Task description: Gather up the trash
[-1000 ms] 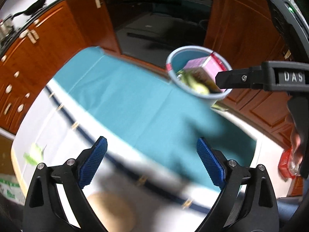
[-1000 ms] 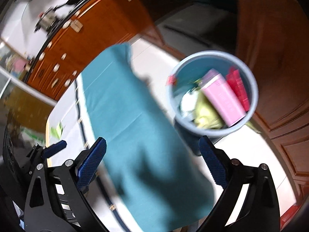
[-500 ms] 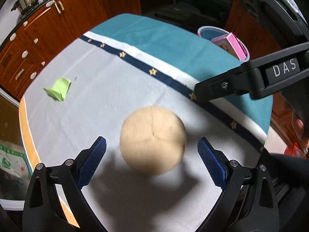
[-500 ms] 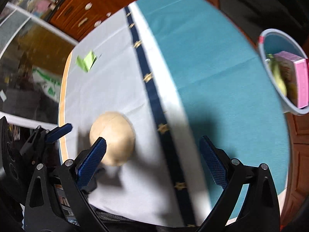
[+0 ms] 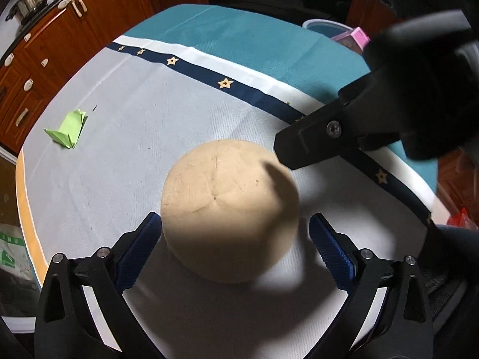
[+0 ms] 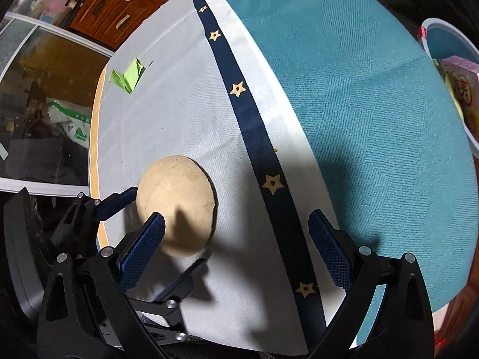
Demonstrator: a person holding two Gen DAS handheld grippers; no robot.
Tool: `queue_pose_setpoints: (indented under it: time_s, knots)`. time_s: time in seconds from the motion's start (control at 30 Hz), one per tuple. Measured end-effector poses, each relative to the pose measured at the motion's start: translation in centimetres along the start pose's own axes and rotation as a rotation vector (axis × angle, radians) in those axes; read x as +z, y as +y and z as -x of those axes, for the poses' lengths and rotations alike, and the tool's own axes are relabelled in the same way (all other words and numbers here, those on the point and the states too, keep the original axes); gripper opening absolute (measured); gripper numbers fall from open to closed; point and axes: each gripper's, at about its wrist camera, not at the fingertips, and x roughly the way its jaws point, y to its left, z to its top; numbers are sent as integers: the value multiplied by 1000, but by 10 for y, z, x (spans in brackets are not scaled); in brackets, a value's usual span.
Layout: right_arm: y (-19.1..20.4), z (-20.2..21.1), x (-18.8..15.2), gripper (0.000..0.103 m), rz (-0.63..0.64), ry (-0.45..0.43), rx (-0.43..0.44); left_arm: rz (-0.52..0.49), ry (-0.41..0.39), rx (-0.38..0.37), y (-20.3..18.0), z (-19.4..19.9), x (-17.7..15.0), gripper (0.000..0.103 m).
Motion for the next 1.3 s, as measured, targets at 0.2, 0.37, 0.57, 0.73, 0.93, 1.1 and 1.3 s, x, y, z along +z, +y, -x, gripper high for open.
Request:
queue_pose_setpoints:
  time_s: [0.2,0.37,0.57,0.73,0.93,1.1,1.3]
  knots:
    - [-1,-3,0,93,-12,-12,12,65,-64,-64,15,9,1,90]
    - [6,0,2,93,9,-29,12,162,-110,-116,45,26,-4,89]
    - [30,-4,8,93,30,-6,77,307,-145,-223,89,38,-12,88]
    - [50,-7,14,92,54,8,101,369,-166,-245,106,44,-24,88]
    - [67,-1,16,69,102,-51,45,407,-202,-286,123,55,-30,78]
    - [64,2,21,60,78,-92,0,398,-218,-214,140,58,1,76]
    - [63,-8,27,60,75,-59,-17,400,-220,-139,162,53,18,76]
